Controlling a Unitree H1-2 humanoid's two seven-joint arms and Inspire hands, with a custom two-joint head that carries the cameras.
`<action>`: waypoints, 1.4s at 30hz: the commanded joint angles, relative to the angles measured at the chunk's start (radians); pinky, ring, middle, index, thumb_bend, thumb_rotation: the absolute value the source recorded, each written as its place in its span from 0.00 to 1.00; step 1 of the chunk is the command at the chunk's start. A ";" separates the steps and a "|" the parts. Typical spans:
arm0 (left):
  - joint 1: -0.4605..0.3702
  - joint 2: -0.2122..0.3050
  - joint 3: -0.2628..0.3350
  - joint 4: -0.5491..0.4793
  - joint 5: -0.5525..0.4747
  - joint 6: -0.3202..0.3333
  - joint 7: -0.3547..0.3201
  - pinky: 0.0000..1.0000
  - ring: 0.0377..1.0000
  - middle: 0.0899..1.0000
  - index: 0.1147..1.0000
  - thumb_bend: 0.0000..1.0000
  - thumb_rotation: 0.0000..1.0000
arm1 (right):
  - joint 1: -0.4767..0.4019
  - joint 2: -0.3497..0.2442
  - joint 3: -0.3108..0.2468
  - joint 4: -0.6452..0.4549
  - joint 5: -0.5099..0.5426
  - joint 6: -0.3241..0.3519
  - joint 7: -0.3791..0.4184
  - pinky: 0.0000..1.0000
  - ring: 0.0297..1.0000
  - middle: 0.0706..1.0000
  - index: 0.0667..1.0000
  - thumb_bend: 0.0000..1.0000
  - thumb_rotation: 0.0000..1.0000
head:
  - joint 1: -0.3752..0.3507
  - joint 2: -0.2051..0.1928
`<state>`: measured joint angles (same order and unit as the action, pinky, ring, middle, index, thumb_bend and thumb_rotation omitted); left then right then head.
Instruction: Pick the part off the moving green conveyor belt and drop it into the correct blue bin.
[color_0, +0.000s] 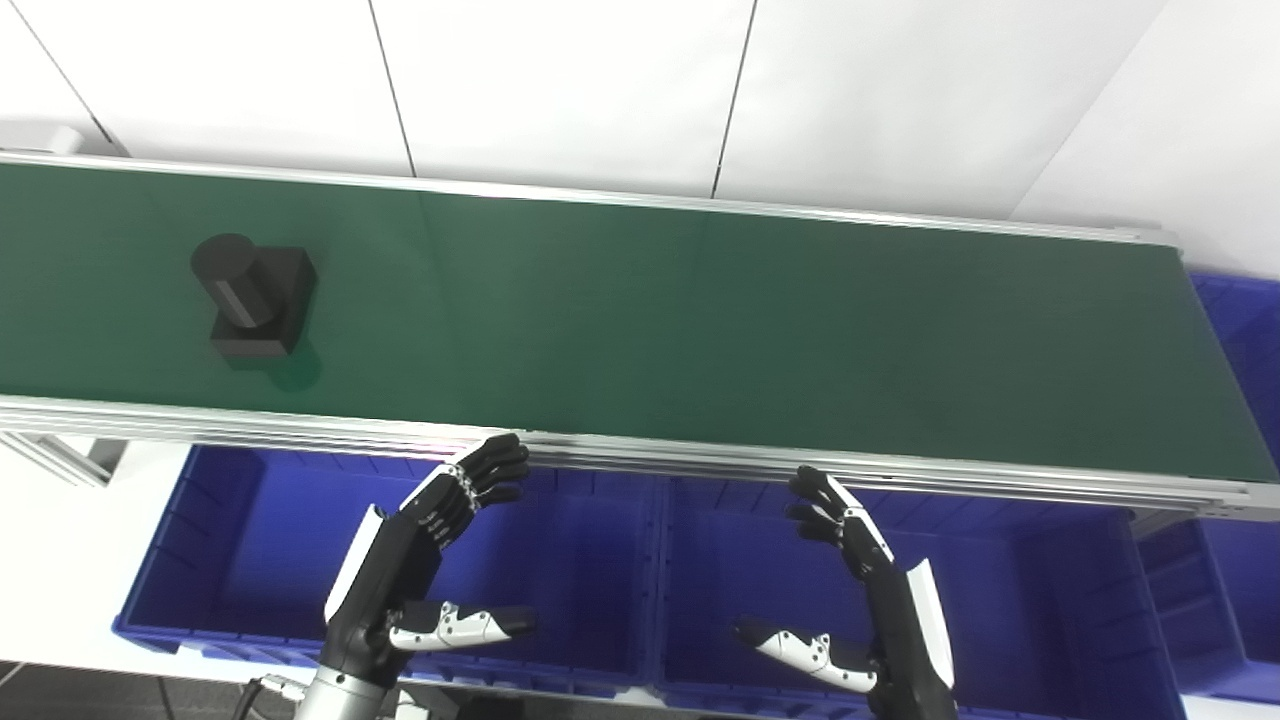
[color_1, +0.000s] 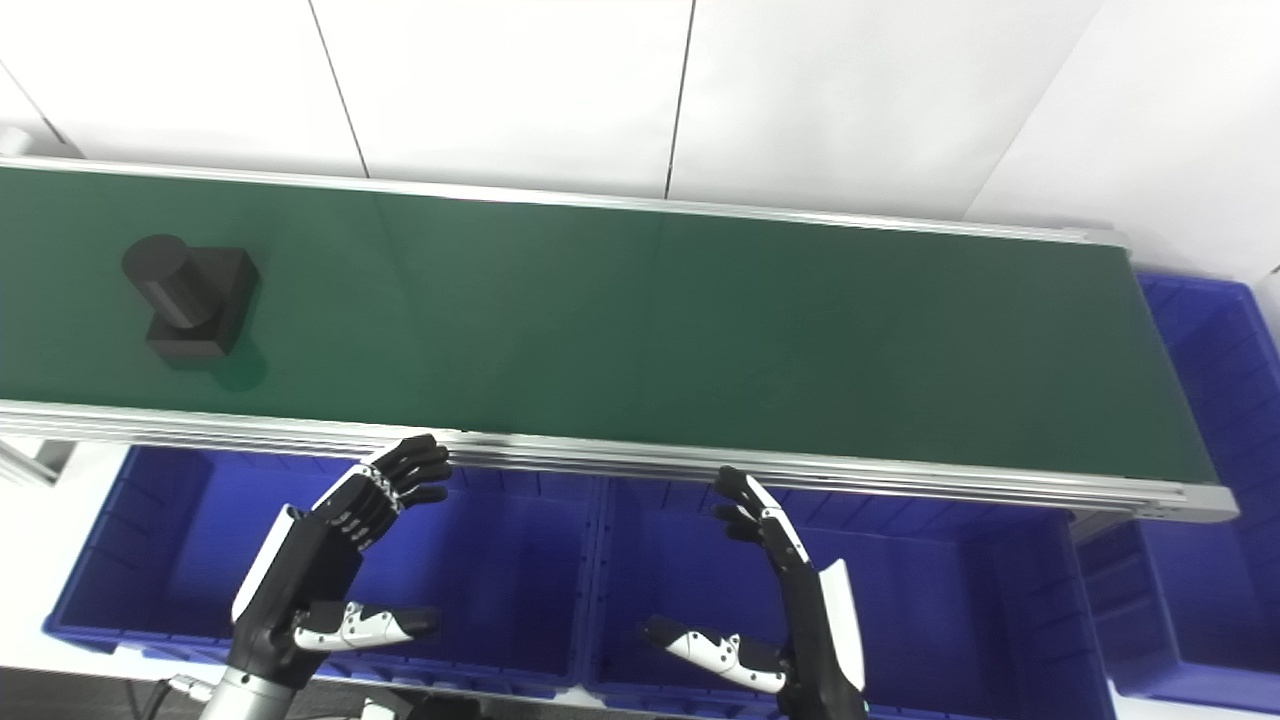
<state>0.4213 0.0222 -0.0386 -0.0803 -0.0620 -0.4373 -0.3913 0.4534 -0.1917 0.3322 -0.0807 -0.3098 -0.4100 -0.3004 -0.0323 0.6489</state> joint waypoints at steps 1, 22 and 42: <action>-0.033 0.005 -0.007 0.006 -0.009 -0.033 0.004 0.78 0.81 0.83 0.82 0.89 0.28 | -0.017 0.009 -0.004 -0.012 0.007 -0.060 -0.032 0.71 0.76 0.81 0.85 0.79 0.36 | 0.001 -0.002; -0.017 -0.013 -0.060 -0.014 0.034 -0.033 0.070 0.77 0.81 0.82 0.81 0.90 0.29 | -0.020 -0.047 0.016 -0.020 0.004 -0.060 -0.050 0.74 0.78 0.84 0.88 0.76 0.41 | 0.057 0.013; 0.007 0.007 -0.159 0.003 0.169 -0.033 0.268 0.71 0.77 0.79 0.79 0.92 0.34 | -0.083 -0.083 -0.036 -0.179 0.047 -0.059 0.053 0.78 0.81 0.86 0.89 0.76 0.37 | 0.274 -0.052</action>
<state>0.4276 0.0249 -0.1811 -0.0575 0.0837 -0.4380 -0.1597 0.3913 -0.2733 0.3097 -0.2059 -0.2688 -0.4102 -0.2658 0.1841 0.6029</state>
